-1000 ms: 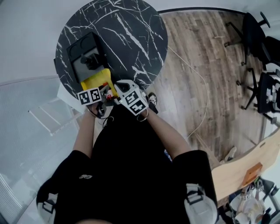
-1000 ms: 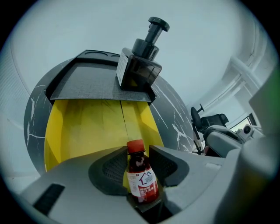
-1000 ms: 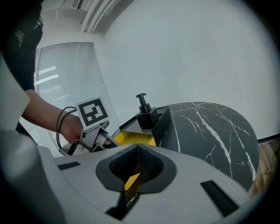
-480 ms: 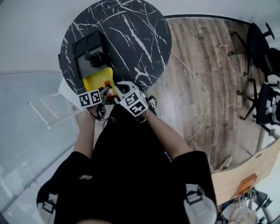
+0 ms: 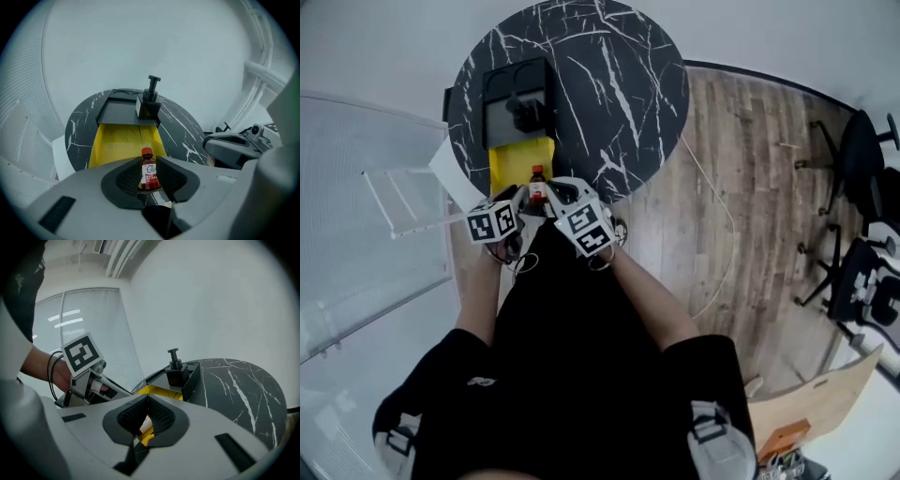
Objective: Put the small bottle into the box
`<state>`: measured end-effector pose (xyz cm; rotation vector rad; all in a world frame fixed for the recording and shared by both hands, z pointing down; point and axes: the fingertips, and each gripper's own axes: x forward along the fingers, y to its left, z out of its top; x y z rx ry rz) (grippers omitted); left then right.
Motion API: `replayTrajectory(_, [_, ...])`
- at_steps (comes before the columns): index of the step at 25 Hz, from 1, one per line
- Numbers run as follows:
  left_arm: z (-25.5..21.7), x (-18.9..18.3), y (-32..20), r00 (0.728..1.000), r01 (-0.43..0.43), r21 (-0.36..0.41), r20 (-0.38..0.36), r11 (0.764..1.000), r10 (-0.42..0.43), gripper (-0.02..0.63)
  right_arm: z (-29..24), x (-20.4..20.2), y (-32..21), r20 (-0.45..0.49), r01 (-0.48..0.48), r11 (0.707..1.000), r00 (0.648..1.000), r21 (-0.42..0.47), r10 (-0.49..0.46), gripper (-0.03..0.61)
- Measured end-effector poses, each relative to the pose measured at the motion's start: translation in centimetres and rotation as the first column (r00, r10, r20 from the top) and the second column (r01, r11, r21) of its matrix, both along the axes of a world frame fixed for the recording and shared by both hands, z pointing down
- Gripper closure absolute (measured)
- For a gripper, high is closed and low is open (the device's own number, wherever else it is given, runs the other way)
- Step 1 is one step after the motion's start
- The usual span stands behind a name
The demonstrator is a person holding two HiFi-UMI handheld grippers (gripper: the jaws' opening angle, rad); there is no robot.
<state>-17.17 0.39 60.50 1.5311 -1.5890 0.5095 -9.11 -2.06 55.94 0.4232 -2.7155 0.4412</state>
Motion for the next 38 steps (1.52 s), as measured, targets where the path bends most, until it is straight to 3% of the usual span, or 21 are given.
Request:
replayTrajectory(5, [-3.1,-0.9,0.6,0.995,0.033,0.085,0.088,0.996,-0.040,0.605,-2.6,-0.5,0.2,0.054,0.011,0.999,0.998,0.035,-0.012,0.581])
replayTrajectory(10, [-6.0,-1.8,1.8,0.985,0.057,0.176,0.150,0.983,-0.084,0.614,-4.9,-0.9,0.5,0.086,-0.013,0.997,0.996,0.078,0.006,0.581])
replayTrajectory(14, [-9.3,-1.8,2.7,0.975,0.073,0.276,0.185,0.958,-0.127,0.614,-7.1,-0.6,0.5,0.113,-0.069,0.991,0.992,0.114,0.056,0.581])
replayTrajectory(19, [-15.8,-1.8,3.6,0.951,0.010,0.437,0.274,0.900,-0.144,0.614,-12.6,-1.1,0.7,0.183,-0.132,0.969,0.979,0.207,0.094,0.581])
replayTrajectory(23, [-21.6,-2.9,5.7,0.924,-0.030,0.544,0.336,0.838,-0.185,0.614,-18.6,-0.9,1.4,0.246,-0.202,0.925,0.961,0.321,0.125,0.581])
replayTrajectory(28, [-26.5,-3.6,9.7,0.910,-0.029,0.641,0.335,0.767,-0.245,0.614,-24.5,0.2,4.3,0.311,-0.285,0.862,0.937,0.420,0.158,0.581])
replayTrajectory(32, [-28.4,-2.1,12.1,0.923,-0.025,0.686,0.295,0.728,-0.247,0.614,-27.7,1.6,7.9,0.308,-0.294,0.811,0.940,0.506,0.149,0.581])
replayTrajectory(36, [-30.0,-1.4,13.0,0.928,-0.041,0.723,0.284,0.689,-0.243,0.614,-28.7,2.2,9.7,0.286,-0.289,0.810,0.945,0.510,0.157,0.583])
replayTrajectory(38, [-29.9,-1.5,12.9,0.932,-0.034,0.728,0.271,0.684,-0.242,0.614,-28.5,1.9,9.8,0.271,-0.270,0.803,0.952,0.531,0.141,0.583])
